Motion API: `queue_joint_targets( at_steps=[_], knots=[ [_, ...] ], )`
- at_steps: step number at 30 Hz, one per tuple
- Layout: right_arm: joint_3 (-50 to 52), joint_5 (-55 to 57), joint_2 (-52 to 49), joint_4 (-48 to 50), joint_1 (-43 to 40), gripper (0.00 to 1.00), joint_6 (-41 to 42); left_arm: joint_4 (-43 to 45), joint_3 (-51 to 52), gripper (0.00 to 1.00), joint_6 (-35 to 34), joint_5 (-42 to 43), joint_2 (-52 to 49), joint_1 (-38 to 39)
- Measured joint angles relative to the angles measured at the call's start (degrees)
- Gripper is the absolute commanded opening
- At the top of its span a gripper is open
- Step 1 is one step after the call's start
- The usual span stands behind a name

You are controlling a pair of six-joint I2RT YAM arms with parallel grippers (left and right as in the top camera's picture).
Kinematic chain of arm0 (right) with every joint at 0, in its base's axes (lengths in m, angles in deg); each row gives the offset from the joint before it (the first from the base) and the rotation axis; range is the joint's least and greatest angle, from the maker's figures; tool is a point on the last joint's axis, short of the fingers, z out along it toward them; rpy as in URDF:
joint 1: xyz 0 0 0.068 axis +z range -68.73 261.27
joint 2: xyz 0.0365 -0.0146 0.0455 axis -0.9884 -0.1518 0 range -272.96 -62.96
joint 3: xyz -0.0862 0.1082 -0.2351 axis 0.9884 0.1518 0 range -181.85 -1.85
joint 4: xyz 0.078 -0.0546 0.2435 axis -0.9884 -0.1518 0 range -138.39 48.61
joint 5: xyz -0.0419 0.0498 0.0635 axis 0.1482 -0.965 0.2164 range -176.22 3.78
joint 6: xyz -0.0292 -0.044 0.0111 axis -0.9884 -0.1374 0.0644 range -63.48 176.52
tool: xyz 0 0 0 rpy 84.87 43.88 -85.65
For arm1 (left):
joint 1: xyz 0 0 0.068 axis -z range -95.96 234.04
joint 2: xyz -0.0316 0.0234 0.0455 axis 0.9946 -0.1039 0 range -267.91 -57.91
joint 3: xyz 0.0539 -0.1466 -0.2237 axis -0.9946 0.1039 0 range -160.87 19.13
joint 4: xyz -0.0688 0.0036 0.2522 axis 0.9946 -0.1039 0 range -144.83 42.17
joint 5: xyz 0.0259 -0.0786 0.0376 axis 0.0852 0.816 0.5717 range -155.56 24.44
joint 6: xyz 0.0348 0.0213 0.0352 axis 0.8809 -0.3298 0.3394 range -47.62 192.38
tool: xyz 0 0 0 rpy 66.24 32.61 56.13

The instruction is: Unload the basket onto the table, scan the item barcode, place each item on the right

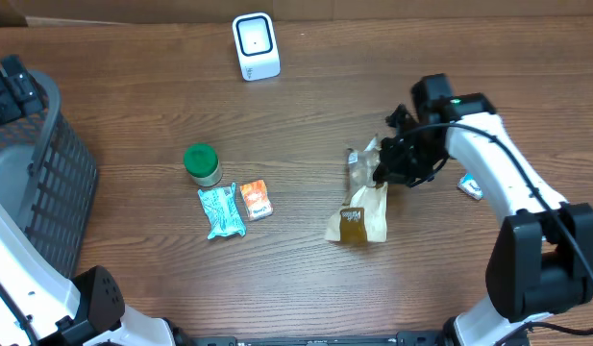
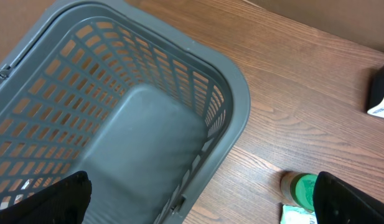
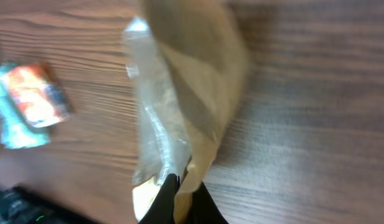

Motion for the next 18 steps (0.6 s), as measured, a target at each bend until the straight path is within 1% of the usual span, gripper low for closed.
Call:
queue_joint_targets(
  at_steps=[1, 3, 4, 5, 6, 8, 9, 10, 18],
  knots=[
    [0.0, 1.8, 0.0, 0.2, 1.5, 0.04, 1.7, 0.0, 0.0, 0.99, 0.0, 0.0, 0.0, 0.0],
    [0.0, 5.1, 0.0, 1.4, 4.9, 0.21, 5.5, 0.0, 0.0, 0.99, 0.0, 0.0, 0.0, 0.0],
    [0.0, 6.1, 0.0, 2.2, 6.2, 0.25, 7.1, 0.0, 0.0, 1.00, 0.0, 0.0, 0.0, 0.0],
    [0.0, 7.0, 0.0, 3.1, 7.4, 0.25, 8.6, 0.0, 0.0, 1.00, 0.0, 0.0, 0.0, 0.0],
    [0.0, 7.7, 0.0, 4.2, 8.5, 0.25, 9.7, 0.0, 0.0, 1.00, 0.0, 0.0, 0.0, 0.0],
    [0.0, 8.6, 0.0, 5.7, 9.9, 0.10, 11.5, 0.0, 0.0, 0.99, 0.0, 0.0, 0.0, 0.0],
    [0.0, 8.8, 0.0, 6.1, 10.3, 0.06, 12.6, 0.0, 0.0, 0.99, 0.0, 0.0, 0.0, 0.0],
    [0.0, 8.9, 0.0, 6.4, 10.4, 0.04, 13.2, 0.0, 0.0, 1.00, 0.0, 0.0, 0.0, 0.0],
    [0.0, 9.0, -0.9, 6.8, 10.3, 0.04, 15.2, 0.0, 0.0, 1.00, 0.0, 0.0, 0.0, 0.0]
  ],
)
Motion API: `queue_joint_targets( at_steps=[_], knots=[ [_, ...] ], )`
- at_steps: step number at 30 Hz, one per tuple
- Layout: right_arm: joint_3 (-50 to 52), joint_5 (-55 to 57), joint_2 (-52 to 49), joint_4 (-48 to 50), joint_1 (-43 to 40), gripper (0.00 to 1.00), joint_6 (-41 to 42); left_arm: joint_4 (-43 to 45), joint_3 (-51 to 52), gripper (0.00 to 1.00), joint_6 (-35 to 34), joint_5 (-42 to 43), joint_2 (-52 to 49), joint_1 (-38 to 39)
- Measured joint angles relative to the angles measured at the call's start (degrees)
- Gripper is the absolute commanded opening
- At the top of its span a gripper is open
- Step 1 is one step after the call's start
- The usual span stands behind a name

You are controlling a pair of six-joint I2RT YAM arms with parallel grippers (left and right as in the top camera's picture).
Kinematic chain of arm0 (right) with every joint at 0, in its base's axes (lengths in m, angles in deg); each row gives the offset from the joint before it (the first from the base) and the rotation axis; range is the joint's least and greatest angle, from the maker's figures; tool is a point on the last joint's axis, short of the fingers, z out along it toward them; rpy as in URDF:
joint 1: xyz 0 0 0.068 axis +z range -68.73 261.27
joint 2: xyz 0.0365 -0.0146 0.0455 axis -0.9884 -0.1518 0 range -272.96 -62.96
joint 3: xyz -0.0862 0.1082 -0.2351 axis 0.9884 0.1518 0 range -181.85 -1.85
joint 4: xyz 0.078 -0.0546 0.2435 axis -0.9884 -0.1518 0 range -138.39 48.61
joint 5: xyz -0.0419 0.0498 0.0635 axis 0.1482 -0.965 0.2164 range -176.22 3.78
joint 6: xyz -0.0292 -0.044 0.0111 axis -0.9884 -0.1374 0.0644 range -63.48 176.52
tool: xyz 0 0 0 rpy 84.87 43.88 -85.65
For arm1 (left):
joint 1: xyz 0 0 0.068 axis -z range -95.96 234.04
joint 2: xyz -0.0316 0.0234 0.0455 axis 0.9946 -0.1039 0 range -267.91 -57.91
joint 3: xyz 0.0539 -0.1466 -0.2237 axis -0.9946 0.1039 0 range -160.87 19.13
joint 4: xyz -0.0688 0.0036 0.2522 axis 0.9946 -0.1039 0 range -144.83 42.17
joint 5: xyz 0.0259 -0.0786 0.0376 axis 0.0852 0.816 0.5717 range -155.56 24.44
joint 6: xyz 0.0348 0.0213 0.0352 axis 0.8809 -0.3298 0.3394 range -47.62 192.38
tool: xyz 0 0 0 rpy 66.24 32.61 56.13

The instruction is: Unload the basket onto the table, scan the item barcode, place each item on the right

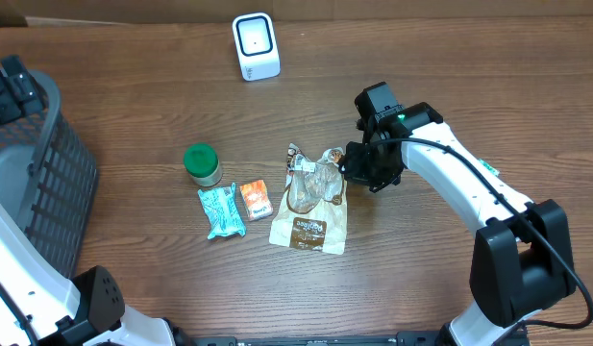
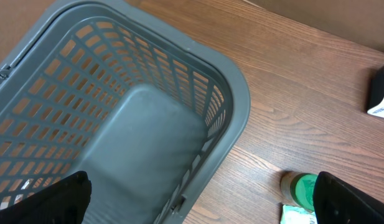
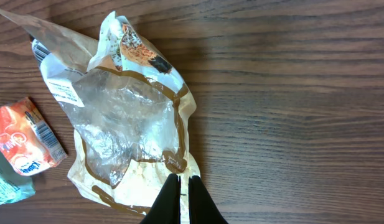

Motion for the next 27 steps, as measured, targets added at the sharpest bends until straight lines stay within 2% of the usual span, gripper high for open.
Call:
queue_joint_targets(
  at_steps=[9, 13, 21, 23, 27],
  knots=[
    [0.0, -0.9, -0.1, 0.3, -0.3, 0.10, -0.9, 0.2, 0.0, 1.00, 0.1, 0.0, 0.0, 0.0],
    [0.0, -1.5, -0.5, -0.1, -1.0, 0.10, -2.0, 2.2, 0.0, 1.00, 2.4, -1.8, 0.0, 0.0],
    [0.0, -3.9, -1.6, -1.9, -7.5, 0.10, -6.4, 1.7, 0.0, 0.99, 5.1, -4.5, 0.0, 0.0],
    [0.0, -4.9, -1.7, -1.8, -9.6, 0.10, -7.6, 1.7, 0.0, 1.00, 4.4, -3.0, 0.0, 0.0],
    [0.0, -5.8, -1.7, -1.7, -12.5, 0.10, -9.0, 0.7, 0.0, 1.00, 0.2, 5.7, 0.0, 0.0]
  ],
)
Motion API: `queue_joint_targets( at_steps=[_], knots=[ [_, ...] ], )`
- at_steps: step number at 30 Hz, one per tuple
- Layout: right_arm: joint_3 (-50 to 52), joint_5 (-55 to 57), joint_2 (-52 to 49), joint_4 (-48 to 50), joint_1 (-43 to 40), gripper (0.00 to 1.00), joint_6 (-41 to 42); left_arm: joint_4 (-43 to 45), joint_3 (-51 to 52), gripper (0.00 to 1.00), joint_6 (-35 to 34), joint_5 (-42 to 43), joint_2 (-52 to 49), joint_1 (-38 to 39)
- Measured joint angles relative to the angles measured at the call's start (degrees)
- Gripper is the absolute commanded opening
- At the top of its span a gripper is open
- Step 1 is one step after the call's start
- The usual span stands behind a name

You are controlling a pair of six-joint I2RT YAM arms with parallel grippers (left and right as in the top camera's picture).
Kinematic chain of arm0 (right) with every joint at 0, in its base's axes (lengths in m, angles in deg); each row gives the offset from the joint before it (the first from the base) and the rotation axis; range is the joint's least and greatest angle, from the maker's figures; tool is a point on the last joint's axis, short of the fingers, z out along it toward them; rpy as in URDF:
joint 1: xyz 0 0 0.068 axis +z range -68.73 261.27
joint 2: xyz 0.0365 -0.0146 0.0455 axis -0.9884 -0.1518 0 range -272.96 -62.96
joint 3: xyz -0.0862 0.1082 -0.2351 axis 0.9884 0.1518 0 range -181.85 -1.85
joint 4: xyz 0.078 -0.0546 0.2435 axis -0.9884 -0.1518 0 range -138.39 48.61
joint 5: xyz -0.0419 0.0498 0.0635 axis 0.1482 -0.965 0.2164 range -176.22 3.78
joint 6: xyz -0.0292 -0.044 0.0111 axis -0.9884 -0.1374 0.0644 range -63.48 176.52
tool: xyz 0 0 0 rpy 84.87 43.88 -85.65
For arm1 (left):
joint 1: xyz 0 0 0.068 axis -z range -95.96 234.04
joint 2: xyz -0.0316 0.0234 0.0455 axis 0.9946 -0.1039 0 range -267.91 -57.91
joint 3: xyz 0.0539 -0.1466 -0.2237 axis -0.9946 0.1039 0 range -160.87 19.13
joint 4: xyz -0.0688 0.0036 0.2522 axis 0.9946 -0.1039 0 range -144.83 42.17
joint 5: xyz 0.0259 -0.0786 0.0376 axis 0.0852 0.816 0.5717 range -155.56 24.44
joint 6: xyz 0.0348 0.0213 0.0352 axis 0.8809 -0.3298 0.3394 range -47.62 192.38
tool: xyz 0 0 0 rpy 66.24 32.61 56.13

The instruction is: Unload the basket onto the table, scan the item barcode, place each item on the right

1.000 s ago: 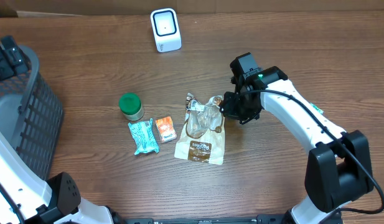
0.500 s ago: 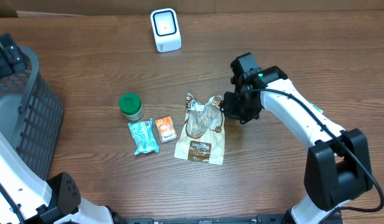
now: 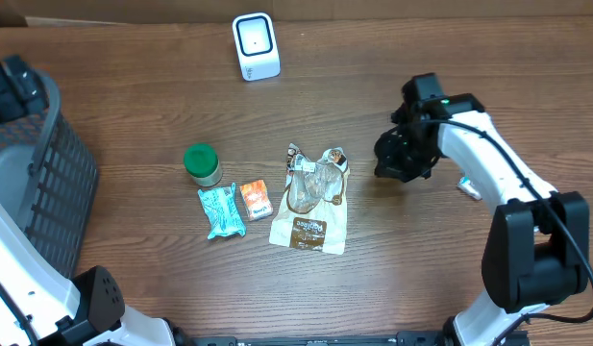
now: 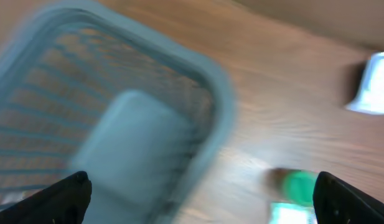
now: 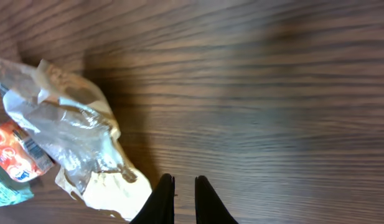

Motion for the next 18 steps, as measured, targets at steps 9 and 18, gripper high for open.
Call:
queue_joint_targets(
  at_steps=[9, 18],
  knots=[
    [0.0, -0.9, 0.0, 0.1, -0.8, 0.10, -1.8, 0.0, 0.3, 0.10, -9.5, 20.3, 0.0, 1.3],
    [0.0, -1.1, 0.0, 0.6, -0.8, 0.10, -2.0, 5.1, 15.0, 0.04, -10.0, 18.8, 0.2, 19.6]
  ],
)
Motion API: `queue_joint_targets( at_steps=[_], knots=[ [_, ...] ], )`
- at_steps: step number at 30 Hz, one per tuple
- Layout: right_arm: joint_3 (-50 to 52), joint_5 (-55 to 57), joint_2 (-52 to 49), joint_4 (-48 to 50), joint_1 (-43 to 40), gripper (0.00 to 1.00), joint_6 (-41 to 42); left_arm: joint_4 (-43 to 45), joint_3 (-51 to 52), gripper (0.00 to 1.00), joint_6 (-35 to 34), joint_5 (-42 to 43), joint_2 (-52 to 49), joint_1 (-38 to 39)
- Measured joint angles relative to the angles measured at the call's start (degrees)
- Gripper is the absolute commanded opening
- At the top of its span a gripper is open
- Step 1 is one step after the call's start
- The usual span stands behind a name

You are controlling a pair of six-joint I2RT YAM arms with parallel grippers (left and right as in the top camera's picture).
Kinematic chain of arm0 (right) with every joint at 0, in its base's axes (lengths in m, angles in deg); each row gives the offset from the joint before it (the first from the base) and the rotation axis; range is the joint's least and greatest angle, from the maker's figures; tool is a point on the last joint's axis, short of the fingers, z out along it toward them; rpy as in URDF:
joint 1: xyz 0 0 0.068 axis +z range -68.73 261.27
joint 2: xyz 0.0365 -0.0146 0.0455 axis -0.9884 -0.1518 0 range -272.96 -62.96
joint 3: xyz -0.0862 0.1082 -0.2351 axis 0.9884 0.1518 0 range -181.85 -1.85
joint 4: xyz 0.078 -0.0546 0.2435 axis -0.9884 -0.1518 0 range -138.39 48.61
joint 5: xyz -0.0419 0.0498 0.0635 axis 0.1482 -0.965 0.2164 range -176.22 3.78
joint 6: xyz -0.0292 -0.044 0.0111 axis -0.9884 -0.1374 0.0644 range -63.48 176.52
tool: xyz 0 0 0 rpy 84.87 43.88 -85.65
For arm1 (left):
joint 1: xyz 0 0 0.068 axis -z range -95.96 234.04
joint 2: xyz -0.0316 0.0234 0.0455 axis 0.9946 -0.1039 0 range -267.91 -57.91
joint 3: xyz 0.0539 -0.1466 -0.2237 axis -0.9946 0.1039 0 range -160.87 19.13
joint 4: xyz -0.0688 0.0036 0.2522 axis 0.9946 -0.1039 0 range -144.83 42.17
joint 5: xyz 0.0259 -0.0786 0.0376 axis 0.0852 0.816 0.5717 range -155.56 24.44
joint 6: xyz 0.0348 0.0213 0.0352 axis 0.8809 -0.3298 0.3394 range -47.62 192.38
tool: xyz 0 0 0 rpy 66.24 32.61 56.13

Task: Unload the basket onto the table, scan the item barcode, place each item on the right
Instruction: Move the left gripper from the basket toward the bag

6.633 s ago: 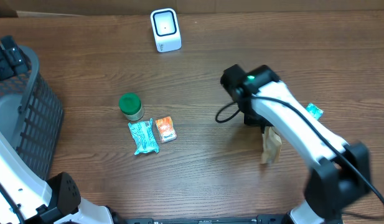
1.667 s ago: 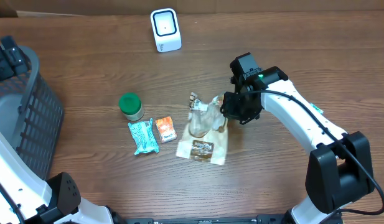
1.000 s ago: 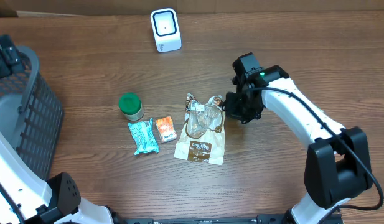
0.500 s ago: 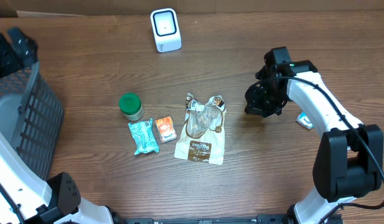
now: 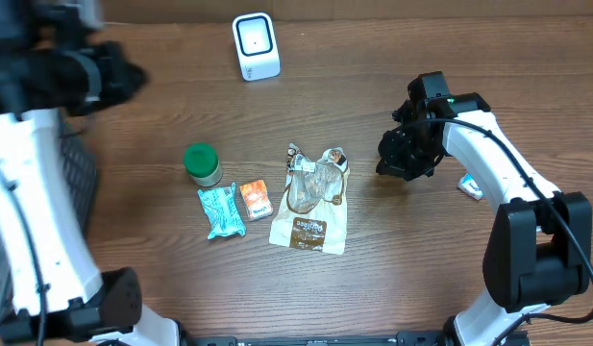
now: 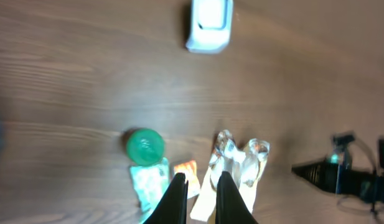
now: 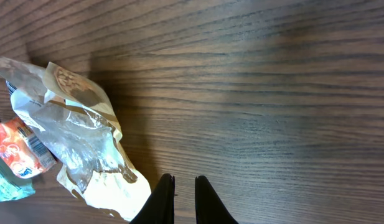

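Note:
A crumpled clear-and-brown bag (image 5: 315, 197) lies flat in the middle of the table, also seen in the right wrist view (image 7: 73, 143). The white barcode scanner (image 5: 255, 45) stands at the far edge. My right gripper (image 7: 182, 186) hangs open just right of the bag, nothing between its fingers. My left gripper (image 6: 201, 199) is high over the table, its fingers a narrow gap apart and empty, looking down on the scanner (image 6: 208, 22) and the bag (image 6: 238, 162). In the overhead view the left arm is a blur at the top left.
A green-lidded jar (image 5: 202, 163), a teal packet (image 5: 221, 211) and an orange packet (image 5: 255, 200) lie left of the bag. A small packet (image 5: 471, 185) lies by the right arm. A grey basket (image 5: 80, 183) stands at the left edge.
My left arm has left the basket and now hangs high over the table, its fingers much closer together than before. My right gripper has hardly moved and stays open beside the bag.
My right gripper first held the bag, shut on it, at the right of the table. Then the bag lay in the middle beside the orange packet, still gripped. After that the gripper was open and off to the right. My left arm stayed over the basket, then moved.

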Motion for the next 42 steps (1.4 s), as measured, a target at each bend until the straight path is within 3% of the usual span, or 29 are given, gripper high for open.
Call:
queue_joint_targets(
  at_steps=[11, 22, 42],
  knots=[
    [0.0, -1.3, 0.0, 0.8, 0.0, 0.10, 0.0, 17.7, 26.6, 0.04, -3.0, -4.9, 0.0, 21.7],
    [0.0, -1.4, 0.0, 0.8, 0.0, 0.10, 0.0, 40.3, 55.2, 0.04, -8.6, -0.9, 0.0, 29.0],
    [0.4, -1.4, 0.0, 2.5, 0.0, 0.11, 0.0, 44.6, 58.4, 0.04, -7.4, 9.6, -9.4, 29.4]
  ],
)
